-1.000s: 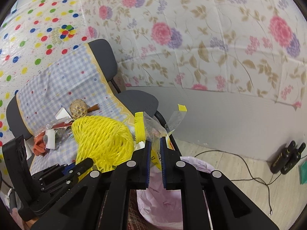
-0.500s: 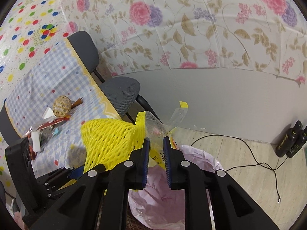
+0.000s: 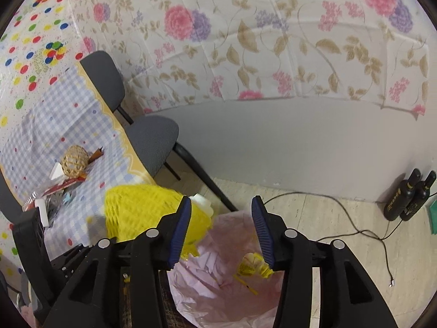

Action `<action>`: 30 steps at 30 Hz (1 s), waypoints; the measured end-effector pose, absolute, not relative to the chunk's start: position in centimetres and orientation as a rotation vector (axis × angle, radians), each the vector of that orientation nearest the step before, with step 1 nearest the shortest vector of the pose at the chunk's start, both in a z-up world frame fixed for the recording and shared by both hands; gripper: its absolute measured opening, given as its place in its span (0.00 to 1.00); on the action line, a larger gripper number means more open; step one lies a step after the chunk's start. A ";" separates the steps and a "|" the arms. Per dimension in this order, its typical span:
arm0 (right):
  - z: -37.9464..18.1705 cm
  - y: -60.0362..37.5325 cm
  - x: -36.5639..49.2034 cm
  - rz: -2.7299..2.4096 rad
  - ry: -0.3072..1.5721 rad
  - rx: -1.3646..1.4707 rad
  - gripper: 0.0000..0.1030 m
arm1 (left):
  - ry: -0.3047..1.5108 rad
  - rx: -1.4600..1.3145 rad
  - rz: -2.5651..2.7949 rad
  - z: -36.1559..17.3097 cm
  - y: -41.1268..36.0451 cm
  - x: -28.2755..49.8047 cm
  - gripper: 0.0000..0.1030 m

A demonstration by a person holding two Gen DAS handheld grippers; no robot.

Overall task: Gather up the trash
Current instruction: 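Open the left tool to drop the yellow net into the wastebasket, then move the left tool back to the chair toward the clear plastic container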

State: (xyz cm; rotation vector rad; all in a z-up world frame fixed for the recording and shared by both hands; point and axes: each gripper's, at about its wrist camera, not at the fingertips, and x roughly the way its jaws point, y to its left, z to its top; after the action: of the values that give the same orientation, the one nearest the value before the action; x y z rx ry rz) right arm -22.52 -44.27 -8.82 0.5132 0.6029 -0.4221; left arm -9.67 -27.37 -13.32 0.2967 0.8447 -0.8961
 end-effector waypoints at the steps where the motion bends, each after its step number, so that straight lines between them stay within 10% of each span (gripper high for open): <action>1: -8.1 -44.3 -22.9 -0.428 0.587 0.506 0.49 | 0.839 0.301 -0.902 -13.2 -27.6 -9.9 0.66; 30: 0.0 -33.8 -15.6 -0.112 0.550 0.231 0.56 | 0.632 0.058 -0.529 -2.1 -9.9 -6.4 0.70</action>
State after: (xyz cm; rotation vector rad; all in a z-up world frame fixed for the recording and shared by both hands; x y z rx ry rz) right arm -15.62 -33.82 -0.02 0.2312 0.5498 -0.1120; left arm -6.40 -9.95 -2.11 0.0577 0.6325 -0.5291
